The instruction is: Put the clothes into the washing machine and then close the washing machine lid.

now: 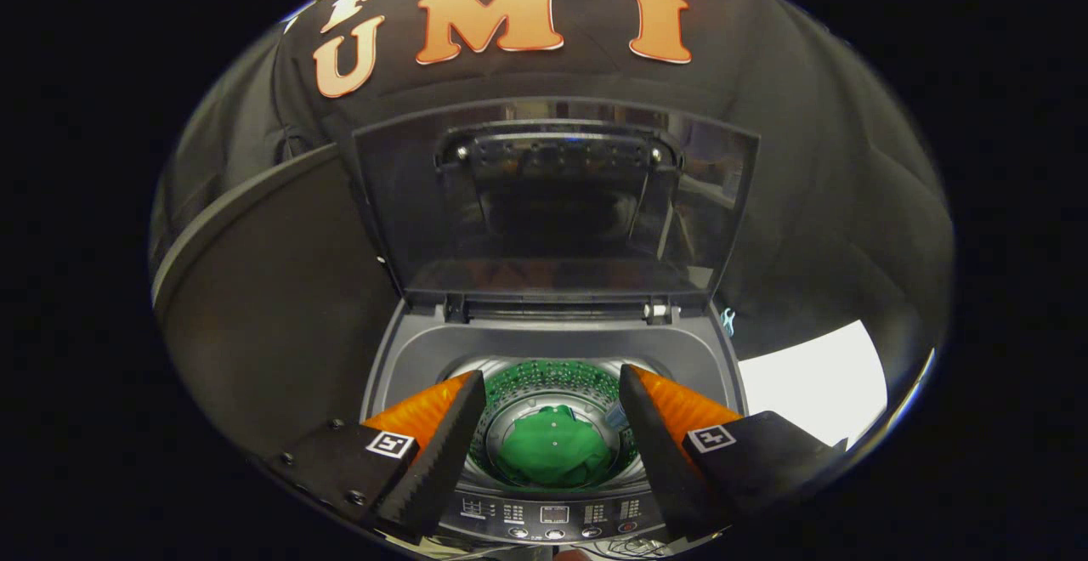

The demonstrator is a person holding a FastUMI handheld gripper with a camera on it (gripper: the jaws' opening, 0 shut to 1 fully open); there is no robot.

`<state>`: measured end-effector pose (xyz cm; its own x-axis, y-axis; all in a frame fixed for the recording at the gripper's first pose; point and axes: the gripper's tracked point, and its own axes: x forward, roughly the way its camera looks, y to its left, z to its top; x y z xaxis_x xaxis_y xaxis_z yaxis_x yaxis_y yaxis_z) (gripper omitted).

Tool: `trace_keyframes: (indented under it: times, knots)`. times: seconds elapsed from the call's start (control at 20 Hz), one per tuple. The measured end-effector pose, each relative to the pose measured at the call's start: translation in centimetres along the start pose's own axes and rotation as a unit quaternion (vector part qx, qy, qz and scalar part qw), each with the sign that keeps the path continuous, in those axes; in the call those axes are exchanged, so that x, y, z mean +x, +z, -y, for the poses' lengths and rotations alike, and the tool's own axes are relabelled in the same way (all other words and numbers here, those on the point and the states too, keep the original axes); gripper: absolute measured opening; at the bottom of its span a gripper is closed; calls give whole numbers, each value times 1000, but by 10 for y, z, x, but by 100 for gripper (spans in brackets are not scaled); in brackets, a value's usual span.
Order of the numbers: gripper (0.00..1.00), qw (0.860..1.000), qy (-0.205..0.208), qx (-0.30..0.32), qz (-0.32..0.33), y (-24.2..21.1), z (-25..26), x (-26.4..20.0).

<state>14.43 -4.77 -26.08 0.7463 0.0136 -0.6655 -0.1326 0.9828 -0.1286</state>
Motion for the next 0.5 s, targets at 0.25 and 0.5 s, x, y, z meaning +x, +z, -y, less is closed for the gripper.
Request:
trace_keyframes:
  times: [0.25,0.5]
  knots:
    - [100,1000,-8,-3,29,35,0,-23]
    - [100,998,-12,-3,54,74,-1,-40]
